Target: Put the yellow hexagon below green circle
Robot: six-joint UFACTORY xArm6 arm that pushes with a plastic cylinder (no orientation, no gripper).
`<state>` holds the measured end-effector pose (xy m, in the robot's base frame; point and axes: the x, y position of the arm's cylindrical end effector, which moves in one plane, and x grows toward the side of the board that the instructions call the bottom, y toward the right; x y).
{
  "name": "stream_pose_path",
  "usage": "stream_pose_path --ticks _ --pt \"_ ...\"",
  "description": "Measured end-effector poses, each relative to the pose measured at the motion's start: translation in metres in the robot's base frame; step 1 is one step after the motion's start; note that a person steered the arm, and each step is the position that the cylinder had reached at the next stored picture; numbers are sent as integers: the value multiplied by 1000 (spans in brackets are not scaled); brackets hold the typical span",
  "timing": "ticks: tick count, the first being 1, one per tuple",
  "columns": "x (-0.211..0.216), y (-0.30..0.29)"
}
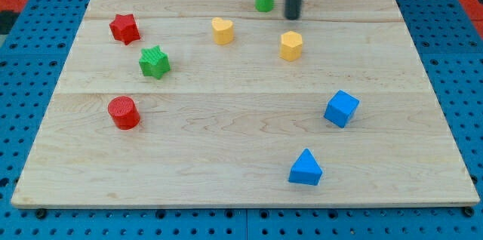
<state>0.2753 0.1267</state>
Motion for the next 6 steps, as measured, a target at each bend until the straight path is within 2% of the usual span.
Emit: stream_pose_path --ticks 1,2,3,4,5,6 --pt "23 74" --pt "71 59" --pt "98 2" --pt "98 -14" --pt "82 -55" --pt "56 -57"
